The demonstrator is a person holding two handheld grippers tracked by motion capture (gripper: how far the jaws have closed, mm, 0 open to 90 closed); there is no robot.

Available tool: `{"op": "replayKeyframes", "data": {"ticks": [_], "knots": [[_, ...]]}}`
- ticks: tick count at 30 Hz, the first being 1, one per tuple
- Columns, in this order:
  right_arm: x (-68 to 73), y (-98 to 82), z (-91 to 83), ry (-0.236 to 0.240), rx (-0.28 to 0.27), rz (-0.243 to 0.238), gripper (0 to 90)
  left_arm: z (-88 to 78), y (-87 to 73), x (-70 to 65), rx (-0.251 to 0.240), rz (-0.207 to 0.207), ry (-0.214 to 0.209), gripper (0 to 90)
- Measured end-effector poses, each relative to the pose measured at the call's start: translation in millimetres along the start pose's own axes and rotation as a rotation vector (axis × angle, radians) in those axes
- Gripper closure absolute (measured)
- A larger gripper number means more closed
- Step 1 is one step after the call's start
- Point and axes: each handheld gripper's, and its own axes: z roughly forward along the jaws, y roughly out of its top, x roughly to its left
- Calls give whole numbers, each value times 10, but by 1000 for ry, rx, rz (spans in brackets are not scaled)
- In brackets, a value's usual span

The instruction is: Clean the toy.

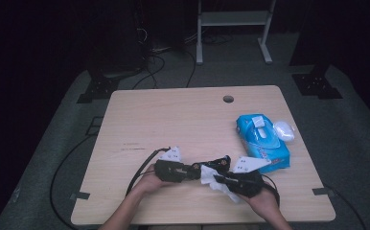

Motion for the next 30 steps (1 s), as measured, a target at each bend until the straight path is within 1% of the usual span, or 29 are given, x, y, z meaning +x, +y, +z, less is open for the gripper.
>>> {"op": "replayKeyframes", "data": {"ticks": [1,3,5,7,8,9,10,12,13,15,17,18,19,20,23,24,25,26,27,28,29,30], "knots": [[-13,61,21,-11,-8,2,834,-6,0,-1,-2,5,4,701],[-50,175,114,-28,2,-3,834,-12,-2,1,1,18,7,703],[-82,268,255,-42,24,-13,834,-13,-2,-6,2,32,8,704],[-76,350,404,-41,50,-26,834,-15,-2,-14,4,40,9,705],[-62,385,473,-41,63,-39,834,-20,-3,-14,6,48,9,705],[-47,412,530,-51,83,-59,834,-29,-5,-12,9,52,11,705],[-46,426,570,-52,90,-63,833,-35,-12,-10,4,45,13,705],[-72,429,581,-48,91,-51,833,-48,-19,-6,5,46,16,706],[-89,420,563,-57,93,-56,833,-50,-18,-8,8,50,17,706],[-131,390,508,-71,98,-39,833,-46,-12,-14,12,61,21,707],[-156,370,477,-74,97,-23,833,-33,-4,-24,11,67,22,706],[-150,373,478,-75,97,-26,833,-28,-1,-27,12,67,22,706],[-136,383,489,-68,96,-27,833,-26,2,-29,14,74,21,706],[-113,398,516,-49,89,-17,833,-22,2,-33,12,78,22,706],[-37,451,623,-19,82,-36,833,-22,3,-40,15,88,23,706],[-22,463,649,-16,85,-45,833,-24,1,-37,14,88,22,706],[-19,464,661,-21,87,-55,833,-24,-1,-32,12,88,22,707],[-28,460,653,-23,90,-49,833,-23,-2,-29,10,88,20,707],[-50,447,632,-35,91,-47,833,-22,-3,-29,8,88,21,707],[-79,431,602,-58,97,-46,833,-22,-2,-27,9,89,21,707],[-113,418,571,-79,100,-36,833,-21,-1,-25,9,89,21,707],[-141,406,546,-86,100,-18,833,-19,2,-28,11,89,23,707]]}}
